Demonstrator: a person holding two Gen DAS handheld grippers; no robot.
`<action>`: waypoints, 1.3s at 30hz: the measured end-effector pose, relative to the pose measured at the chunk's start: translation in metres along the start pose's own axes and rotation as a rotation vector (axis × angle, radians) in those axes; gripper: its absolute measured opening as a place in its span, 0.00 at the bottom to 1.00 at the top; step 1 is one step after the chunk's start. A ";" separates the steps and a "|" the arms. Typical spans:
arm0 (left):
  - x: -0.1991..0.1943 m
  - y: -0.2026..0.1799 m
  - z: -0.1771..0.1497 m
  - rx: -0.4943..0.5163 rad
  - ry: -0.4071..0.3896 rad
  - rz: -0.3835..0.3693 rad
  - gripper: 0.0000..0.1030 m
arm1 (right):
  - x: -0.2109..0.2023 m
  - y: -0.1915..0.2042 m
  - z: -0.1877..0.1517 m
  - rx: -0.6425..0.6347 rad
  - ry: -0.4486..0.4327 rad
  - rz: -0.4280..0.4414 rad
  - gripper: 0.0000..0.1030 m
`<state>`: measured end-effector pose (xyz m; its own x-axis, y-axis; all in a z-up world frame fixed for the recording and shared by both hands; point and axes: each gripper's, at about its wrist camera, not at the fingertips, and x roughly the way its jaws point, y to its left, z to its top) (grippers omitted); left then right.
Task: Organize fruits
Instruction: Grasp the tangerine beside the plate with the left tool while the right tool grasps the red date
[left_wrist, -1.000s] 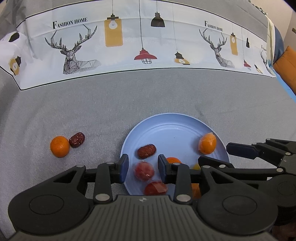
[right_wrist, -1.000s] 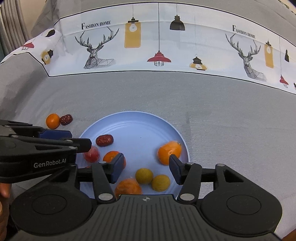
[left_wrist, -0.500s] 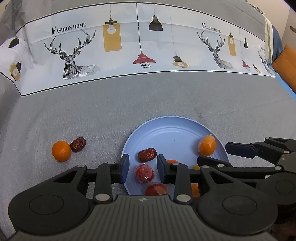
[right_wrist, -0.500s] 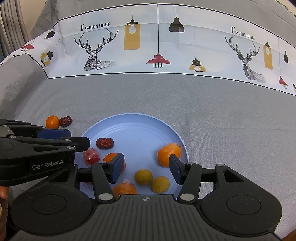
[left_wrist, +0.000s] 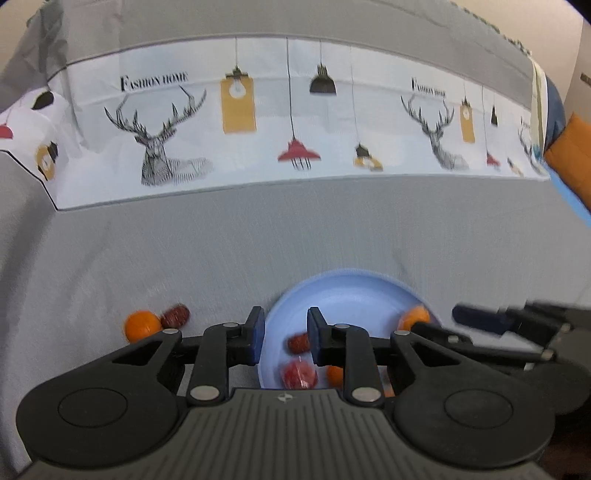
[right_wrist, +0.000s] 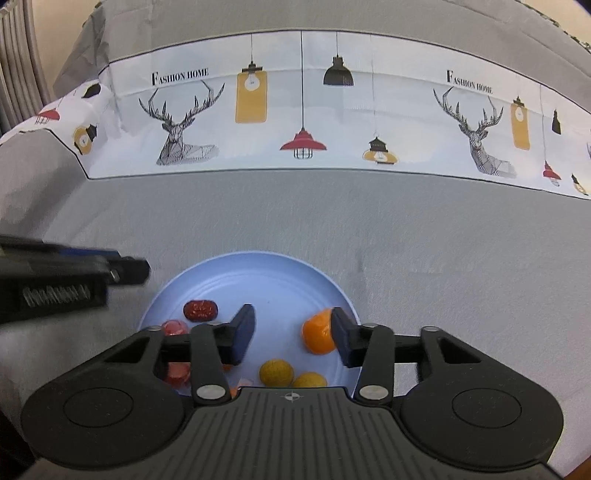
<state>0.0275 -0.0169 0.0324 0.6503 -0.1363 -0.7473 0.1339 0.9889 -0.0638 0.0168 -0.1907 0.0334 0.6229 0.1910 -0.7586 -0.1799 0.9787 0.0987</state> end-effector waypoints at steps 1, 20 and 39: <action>-0.002 0.003 0.007 0.005 -0.004 0.000 0.27 | -0.001 0.000 0.001 0.003 -0.008 0.002 0.34; 0.053 0.145 0.030 -0.365 0.191 0.108 0.40 | 0.000 0.017 0.011 0.041 -0.053 0.111 0.28; 0.091 0.147 0.020 -0.355 0.308 0.144 0.37 | 0.025 0.069 0.015 -0.036 0.012 0.239 0.38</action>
<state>0.1213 0.1149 -0.0315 0.3851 -0.0262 -0.9225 -0.2386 0.9628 -0.1270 0.0319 -0.1173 0.0308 0.5499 0.4160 -0.7242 -0.3488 0.9023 0.2535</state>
